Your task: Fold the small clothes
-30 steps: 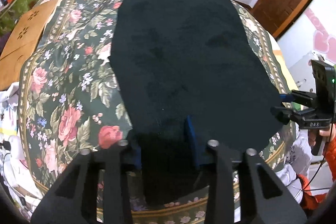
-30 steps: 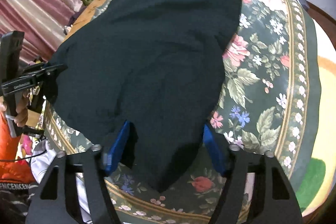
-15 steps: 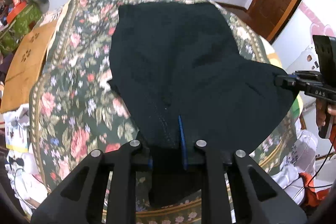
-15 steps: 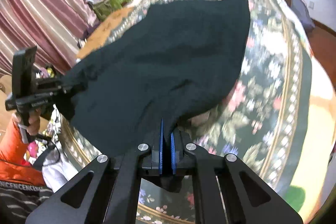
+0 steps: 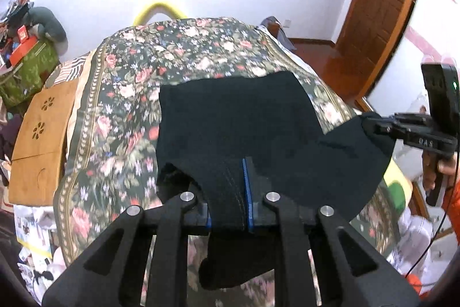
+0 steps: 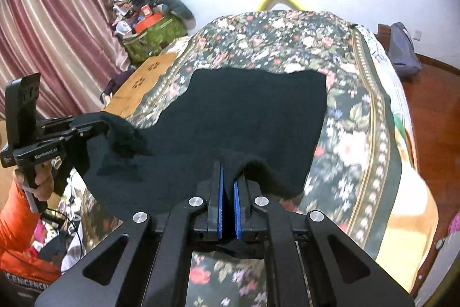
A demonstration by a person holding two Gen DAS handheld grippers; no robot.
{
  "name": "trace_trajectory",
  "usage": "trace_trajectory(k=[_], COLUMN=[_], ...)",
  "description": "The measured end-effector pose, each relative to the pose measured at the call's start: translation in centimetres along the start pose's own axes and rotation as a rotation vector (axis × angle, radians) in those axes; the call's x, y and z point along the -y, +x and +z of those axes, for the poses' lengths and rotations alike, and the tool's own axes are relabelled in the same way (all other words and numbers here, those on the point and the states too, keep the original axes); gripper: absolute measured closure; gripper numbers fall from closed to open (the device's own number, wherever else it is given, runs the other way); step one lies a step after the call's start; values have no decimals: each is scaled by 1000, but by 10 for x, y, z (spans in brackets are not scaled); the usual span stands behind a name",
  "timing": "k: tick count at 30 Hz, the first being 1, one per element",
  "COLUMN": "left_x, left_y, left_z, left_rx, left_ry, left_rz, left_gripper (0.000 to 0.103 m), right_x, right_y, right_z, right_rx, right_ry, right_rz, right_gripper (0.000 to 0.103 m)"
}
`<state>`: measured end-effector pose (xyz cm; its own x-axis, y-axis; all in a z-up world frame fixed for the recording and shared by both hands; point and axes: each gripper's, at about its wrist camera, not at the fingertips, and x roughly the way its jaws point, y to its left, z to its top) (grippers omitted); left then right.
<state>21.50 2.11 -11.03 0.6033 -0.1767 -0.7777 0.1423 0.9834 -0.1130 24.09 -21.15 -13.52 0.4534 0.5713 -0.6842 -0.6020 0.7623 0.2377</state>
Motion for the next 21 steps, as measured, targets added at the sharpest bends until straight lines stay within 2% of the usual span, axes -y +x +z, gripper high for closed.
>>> trace_trajectory(k=[1,6,14,17,21], left_x=[-4,-33,-84,-94,-98], left_y=[4,42,129,156,176], left_z=[4,34,63,66,65], left_rx=[-2,-30,-139,-158,-182], left_ry=[-11,-102,-234,-230,-209], left_rz=[-6,-19,-29,2,5], left_gripper=[87,87,87,87,85], right_x=[2,22,66,82,97], right_y=[1,27,77,93,101], right_z=[4,32,57,62,64], right_rx=[-66,-73,-127,-140,-159], right_ry=[86,94,157,181,213], right_rz=[2,-24,-14,1,-1], right_gripper=[98,98,98,97,96])
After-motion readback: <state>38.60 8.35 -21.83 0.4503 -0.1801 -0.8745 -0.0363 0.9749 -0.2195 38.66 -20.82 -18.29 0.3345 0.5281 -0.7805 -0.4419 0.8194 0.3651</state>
